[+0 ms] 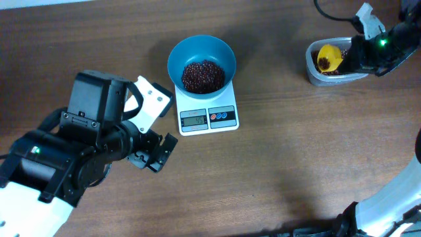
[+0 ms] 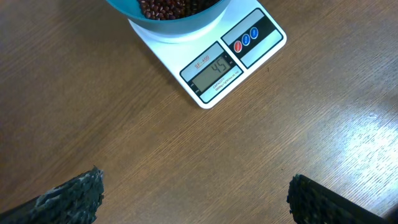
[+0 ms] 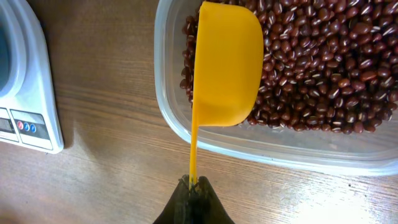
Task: Scoop item into bowl and weigh 50g on scale
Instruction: 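Dip the scoop into the red beans with the right gripper, then lift the scoop and carry it over the teal bowl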
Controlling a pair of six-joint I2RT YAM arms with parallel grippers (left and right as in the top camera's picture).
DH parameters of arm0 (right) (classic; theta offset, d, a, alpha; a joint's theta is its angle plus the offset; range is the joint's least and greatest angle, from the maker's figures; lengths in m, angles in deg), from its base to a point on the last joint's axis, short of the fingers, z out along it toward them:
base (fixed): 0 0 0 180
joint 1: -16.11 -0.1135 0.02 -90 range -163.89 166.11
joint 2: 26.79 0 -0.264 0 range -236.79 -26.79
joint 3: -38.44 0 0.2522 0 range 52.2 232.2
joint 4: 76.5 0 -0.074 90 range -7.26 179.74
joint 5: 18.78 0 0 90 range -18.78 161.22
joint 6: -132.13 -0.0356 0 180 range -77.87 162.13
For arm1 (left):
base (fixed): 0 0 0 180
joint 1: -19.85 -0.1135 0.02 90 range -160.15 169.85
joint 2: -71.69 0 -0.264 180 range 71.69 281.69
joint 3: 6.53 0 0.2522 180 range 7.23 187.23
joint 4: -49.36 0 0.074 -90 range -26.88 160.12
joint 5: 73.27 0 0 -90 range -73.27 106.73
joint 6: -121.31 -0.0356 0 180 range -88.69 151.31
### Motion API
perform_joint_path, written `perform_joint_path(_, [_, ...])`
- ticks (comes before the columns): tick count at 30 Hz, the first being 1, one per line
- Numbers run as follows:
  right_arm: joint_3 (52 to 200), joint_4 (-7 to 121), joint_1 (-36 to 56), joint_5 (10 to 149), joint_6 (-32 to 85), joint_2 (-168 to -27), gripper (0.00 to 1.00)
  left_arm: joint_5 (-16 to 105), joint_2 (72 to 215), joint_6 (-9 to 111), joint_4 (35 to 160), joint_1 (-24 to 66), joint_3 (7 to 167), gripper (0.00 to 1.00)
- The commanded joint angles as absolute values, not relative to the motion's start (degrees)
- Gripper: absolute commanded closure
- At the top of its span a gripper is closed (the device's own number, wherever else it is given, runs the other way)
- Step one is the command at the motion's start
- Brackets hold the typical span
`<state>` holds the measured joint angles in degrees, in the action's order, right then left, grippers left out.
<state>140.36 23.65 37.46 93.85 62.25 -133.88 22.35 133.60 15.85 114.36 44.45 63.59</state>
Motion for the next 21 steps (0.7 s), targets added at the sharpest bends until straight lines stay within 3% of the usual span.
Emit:
perform_joint_path(1, [139.97, 23.00, 38.00, 95.06, 62.38, -134.10, 0.96, 22.97, 133.73, 14.95, 114.43, 44.24, 63.44, 0.02])
perform_joint_path(4, [139.97, 22.63, 38.86, 95.82, 62.40, -134.10, 0.96, 22.97, 133.73, 14.95, 114.43, 44.21, 63.44, 0.02])
perform_joint_path(14, [139.97, 22.63, 44.25, 121.44, 62.38, -134.10, 0.96, 22.97, 133.73, 14.95, 114.43, 44.24, 63.44, 0.02])
perform_joint_path(19, [139.97, 25.51, 37.17, 126.75, 62.29, -134.10, 0.96, 22.97, 133.73, 14.95, 114.43, 44.21, 63.44, 0.02])
perform_joint_path(21, [139.97, 31.65, 32.10, 128.56, 55.87, -134.10, 0.96, 22.97, 133.73, 14.95, 114.43, 44.21, 63.44, 0.02])
